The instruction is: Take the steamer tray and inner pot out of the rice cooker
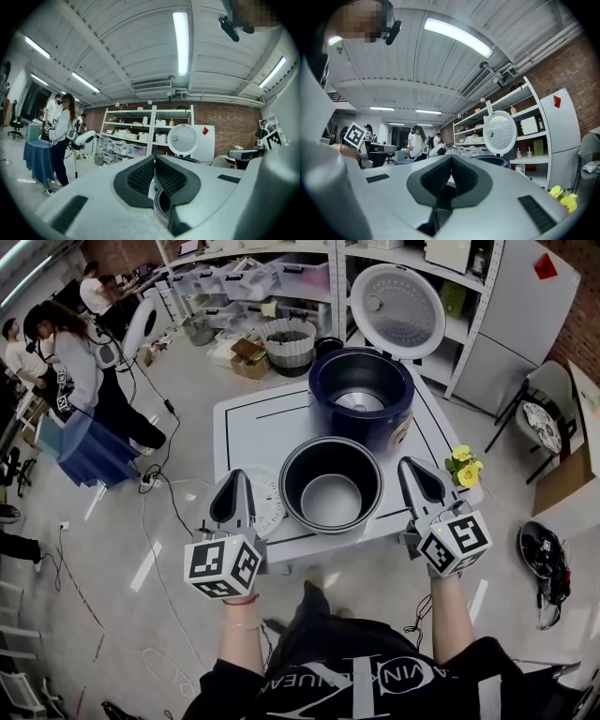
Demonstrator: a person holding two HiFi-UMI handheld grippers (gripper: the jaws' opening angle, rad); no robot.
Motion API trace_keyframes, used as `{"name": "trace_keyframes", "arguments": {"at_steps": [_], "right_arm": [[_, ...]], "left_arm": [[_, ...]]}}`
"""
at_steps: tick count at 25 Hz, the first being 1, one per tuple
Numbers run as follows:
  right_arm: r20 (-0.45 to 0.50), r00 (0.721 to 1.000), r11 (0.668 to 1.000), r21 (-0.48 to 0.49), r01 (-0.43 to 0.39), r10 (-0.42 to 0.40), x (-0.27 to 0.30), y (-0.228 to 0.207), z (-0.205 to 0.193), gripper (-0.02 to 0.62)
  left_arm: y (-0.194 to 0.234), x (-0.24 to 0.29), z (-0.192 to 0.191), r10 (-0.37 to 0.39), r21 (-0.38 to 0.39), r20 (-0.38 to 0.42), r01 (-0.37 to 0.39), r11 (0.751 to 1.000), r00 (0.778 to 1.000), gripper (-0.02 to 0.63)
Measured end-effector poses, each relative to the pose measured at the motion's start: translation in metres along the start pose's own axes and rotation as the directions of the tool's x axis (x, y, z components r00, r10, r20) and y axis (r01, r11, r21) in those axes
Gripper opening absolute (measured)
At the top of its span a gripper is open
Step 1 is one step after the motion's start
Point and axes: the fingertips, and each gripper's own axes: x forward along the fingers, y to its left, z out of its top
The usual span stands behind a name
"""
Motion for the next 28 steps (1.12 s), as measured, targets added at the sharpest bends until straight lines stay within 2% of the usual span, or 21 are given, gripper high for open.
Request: {"name": "trace_keyframes", "arguments": {"at_steps": [17, 28], "right_arm": [[0.022, 0.999, 1.0, 0.009, -0.026, 0.025, -0.001, 0.017, 0.006, -0.002], [0.009, 0.999, 0.999, -0.001, -0.035, 0.035, -0.002, 0.02, 0.002, -0.002]], "left_arm": [[0.008, -0.024, 0.015, 0.025, 0.021, 0.036, -0.026, 0.999, 0.999, 0.017], [0.011, -0.028, 0.013, 0.032, 0.015, 0.028, -0.032, 0.999, 0.999, 0.017]]}}
